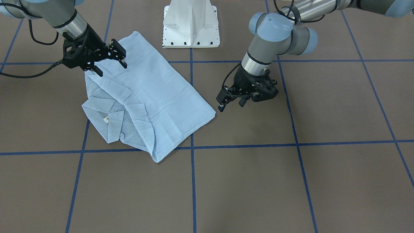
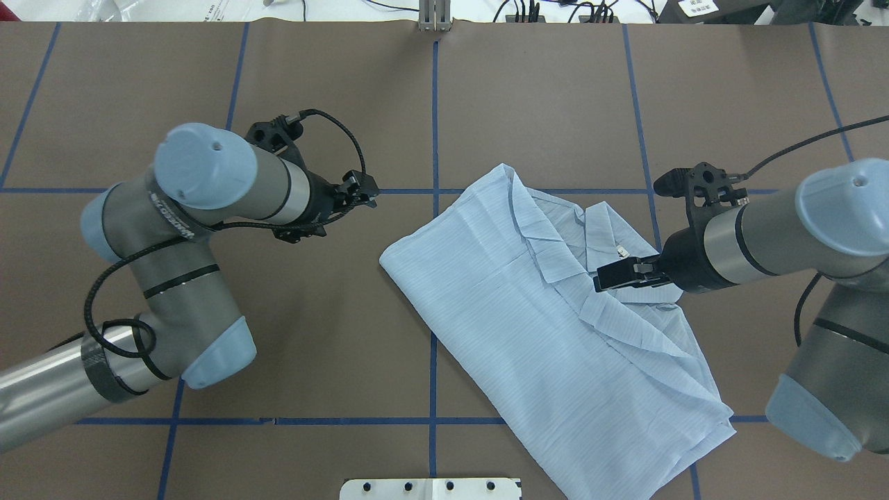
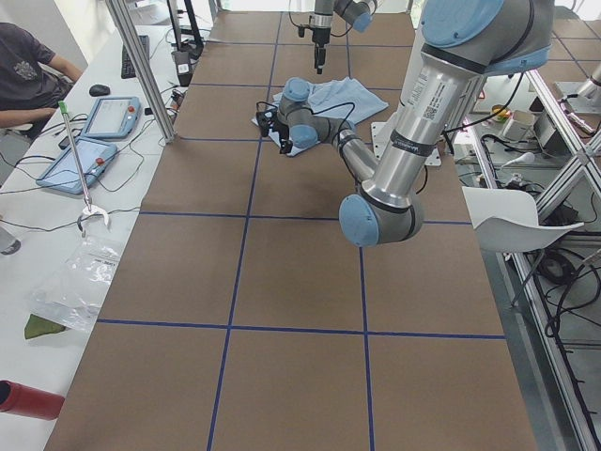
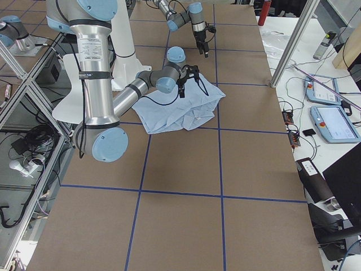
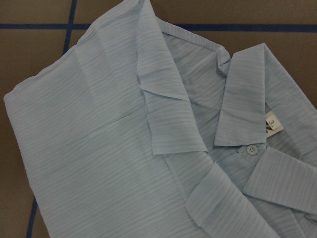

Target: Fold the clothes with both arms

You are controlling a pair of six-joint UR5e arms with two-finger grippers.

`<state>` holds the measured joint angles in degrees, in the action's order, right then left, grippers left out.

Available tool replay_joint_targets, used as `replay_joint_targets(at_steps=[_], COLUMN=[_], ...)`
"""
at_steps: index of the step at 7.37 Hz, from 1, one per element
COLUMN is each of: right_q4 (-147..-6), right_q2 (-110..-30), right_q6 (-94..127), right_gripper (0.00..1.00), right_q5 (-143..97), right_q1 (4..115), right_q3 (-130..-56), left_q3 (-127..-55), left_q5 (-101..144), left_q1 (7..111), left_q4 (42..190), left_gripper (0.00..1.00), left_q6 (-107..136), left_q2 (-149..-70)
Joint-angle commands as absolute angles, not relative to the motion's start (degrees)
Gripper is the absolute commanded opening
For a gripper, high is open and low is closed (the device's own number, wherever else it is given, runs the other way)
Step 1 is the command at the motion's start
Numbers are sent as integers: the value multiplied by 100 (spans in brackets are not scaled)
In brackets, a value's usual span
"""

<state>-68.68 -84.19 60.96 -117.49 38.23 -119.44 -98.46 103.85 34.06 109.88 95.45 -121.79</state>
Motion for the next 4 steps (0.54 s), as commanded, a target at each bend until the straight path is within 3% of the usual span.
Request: replay_joint_targets(at_steps=[1,4], right_q4=[-7282,-9200], right_q2=[-8088,-7120], right_q6=[5400,4263], right_gripper=[100,100], right_q5=[-11760,-11830], right_q1=[4094,4324], right_q3=[-11550,-11496], left_q3=[-9687,-8879], left_q5=[10091,9712], left_q1=[3095,2804], left_q4=[10459,10424], left_gripper=[96,95], left_q6=[9867,10028], left_q2=[-12497,-13042])
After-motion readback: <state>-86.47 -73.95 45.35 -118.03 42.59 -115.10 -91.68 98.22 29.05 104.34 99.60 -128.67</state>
